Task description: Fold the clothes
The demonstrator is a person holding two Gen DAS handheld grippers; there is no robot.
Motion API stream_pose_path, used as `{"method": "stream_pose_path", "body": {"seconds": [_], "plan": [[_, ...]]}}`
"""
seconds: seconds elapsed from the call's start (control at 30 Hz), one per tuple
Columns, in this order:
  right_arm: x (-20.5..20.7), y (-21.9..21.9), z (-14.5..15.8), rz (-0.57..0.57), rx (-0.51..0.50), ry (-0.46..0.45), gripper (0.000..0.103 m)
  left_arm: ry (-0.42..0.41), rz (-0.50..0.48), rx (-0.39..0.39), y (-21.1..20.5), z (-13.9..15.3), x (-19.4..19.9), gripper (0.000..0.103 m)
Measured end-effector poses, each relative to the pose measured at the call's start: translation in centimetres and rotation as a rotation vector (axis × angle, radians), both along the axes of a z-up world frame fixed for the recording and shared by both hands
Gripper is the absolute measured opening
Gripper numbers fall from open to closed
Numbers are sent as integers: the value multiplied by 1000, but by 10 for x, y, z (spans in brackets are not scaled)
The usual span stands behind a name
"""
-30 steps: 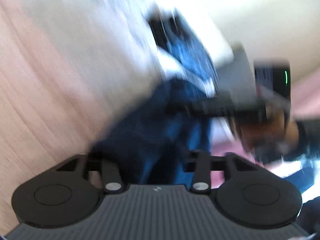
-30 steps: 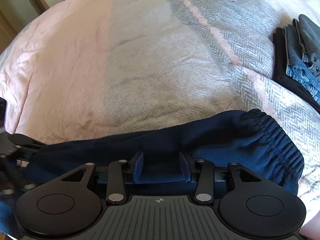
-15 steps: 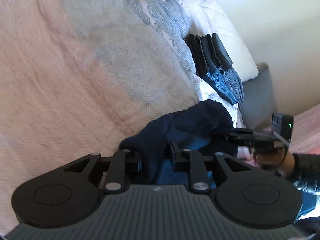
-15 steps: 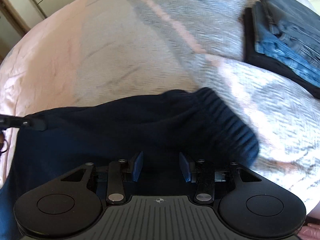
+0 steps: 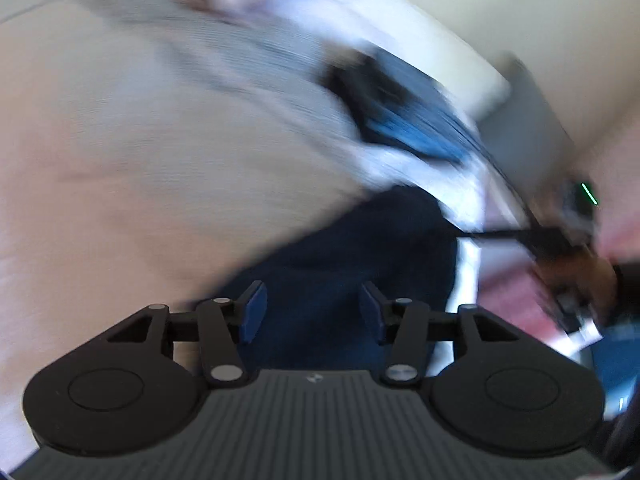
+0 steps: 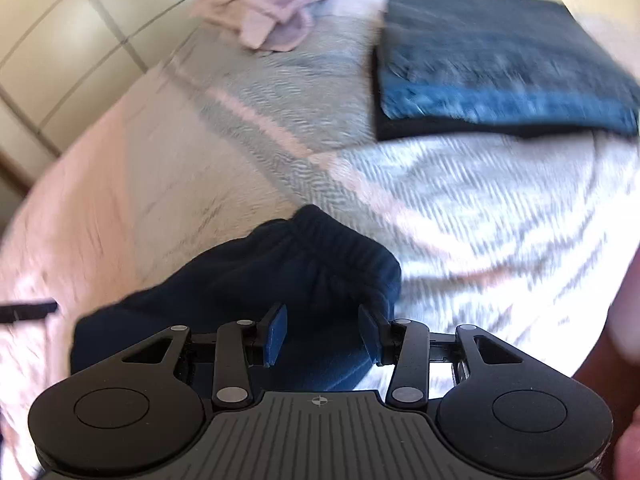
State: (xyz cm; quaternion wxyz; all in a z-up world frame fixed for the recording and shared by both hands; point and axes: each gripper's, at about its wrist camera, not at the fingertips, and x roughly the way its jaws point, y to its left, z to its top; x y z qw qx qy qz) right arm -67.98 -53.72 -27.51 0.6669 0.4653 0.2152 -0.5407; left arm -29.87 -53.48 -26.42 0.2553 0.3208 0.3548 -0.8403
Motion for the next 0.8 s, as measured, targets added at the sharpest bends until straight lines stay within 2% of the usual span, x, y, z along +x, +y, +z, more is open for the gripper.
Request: {"method": "stream_pose_path", "body": {"seconds": [0.1, 0.17, 0.3, 0.37, 0.43, 0.6, 0.67, 0.73, 0.8], "plan": [[-16, -3, -8, -77, -2, -97, 43, -46, -216, -44, 41, -15, -72, 49], [-24, -4, -6, -108, -31, -138, 43, -88, -301, -65, 65, -27, -109, 51], [-35, 3, -2, -135, -75, -187, 44, -307, -399, -194, 102, -57, -155, 47], [-41, 6, -5, -148, -86, -204, 44, -407, -426, -253, 114, -69, -167, 28], [-45, 7, -9, -165, -85, -221, 44, -437, -419, -265, 115, -68, -167, 23], [-54, 7, -9, -236, -128, -259, 44, -417, -377, -260, 114, -51, -165, 23], [-59, 9, -7, -265, -150, -272, 44, -407, -360, -258, 112, -44, -163, 27], [-58, 6, -14, -245, -122, -285, 48, -415, -362, -235, 108, -46, -164, 27], [-56, -1, -30, -213, -54, -330, 48, -426, -372, -210, 102, -48, -168, 26]]}}
